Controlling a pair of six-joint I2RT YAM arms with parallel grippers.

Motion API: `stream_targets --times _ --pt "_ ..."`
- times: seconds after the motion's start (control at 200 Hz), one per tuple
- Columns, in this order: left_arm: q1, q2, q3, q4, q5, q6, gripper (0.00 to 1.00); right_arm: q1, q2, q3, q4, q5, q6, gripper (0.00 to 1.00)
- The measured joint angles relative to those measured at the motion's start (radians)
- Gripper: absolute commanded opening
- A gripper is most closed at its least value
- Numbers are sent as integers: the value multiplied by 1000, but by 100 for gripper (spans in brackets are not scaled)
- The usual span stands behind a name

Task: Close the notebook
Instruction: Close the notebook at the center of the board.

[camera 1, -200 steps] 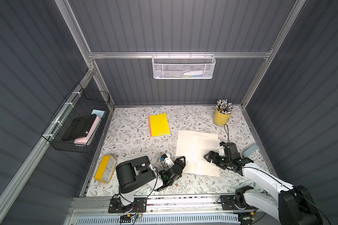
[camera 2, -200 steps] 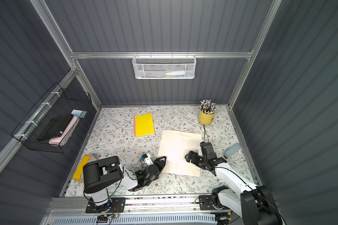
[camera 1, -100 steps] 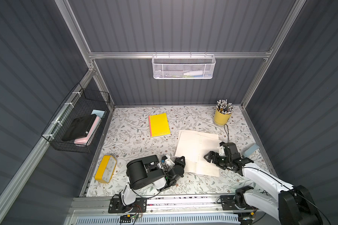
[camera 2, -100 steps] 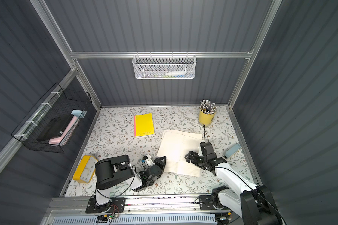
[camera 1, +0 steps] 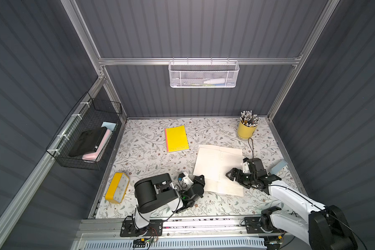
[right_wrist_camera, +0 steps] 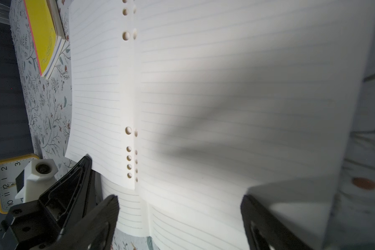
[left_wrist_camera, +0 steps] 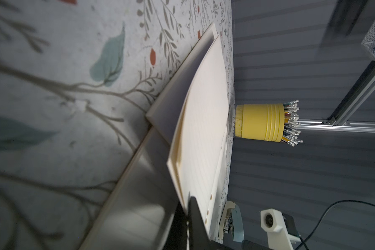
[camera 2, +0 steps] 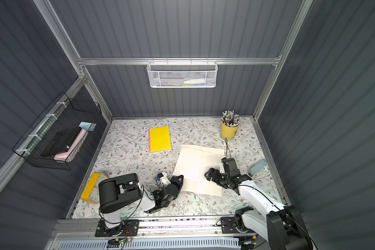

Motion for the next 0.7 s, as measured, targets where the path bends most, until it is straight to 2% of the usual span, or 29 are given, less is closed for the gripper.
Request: stream_targets --times 0.315,0.52,0.7 --pt "-27 -248 -24 -264 -30 67 0 0 0 23 -3 -30 3 91" --pt "-95 -433 -39 -498 -167 73 0 12 68 113 11 -64 -3 91" --pt "-144 -570 -64 -708 -293 29 0 93 124 166 48 -71 9 91"
